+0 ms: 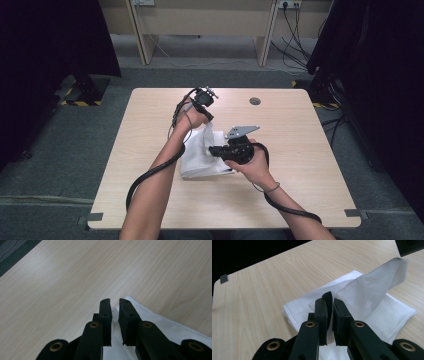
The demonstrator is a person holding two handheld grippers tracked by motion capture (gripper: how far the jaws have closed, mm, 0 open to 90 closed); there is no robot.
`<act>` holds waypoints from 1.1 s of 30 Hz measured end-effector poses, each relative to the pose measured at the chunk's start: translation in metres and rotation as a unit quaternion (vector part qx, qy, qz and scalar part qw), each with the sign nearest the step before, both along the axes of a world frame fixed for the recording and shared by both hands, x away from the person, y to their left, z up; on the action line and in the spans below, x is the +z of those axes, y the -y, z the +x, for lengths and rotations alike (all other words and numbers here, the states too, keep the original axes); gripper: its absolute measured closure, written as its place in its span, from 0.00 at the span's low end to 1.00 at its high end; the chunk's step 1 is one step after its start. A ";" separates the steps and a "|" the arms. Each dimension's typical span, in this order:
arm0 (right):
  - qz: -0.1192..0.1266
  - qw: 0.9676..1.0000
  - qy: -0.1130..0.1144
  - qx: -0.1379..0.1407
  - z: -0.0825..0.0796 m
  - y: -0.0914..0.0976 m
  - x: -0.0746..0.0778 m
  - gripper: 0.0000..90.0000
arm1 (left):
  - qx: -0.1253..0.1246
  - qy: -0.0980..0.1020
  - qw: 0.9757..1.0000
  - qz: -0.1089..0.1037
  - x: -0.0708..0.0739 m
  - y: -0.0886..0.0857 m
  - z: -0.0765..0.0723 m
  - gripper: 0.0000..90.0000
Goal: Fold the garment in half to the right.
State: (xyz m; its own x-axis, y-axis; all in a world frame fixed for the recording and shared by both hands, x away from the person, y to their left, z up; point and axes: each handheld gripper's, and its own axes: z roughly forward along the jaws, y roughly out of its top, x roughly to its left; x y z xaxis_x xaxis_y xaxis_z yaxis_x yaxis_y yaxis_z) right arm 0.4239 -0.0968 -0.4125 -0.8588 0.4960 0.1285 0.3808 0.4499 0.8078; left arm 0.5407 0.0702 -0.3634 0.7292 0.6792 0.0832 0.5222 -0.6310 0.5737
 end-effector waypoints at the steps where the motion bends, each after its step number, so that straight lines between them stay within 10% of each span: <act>1: -0.001 1.000 0.000 0.000 0.000 0.000 0.000 0.93 | -0.002 -0.001 1.000 0.001 0.000 0.000 0.000 0.89; 33: -0.002 1.000 -0.005 -0.007 0.000 0.007 -0.007 0.92 | -0.001 -0.011 1.000 0.005 -0.014 0.008 0.000 0.86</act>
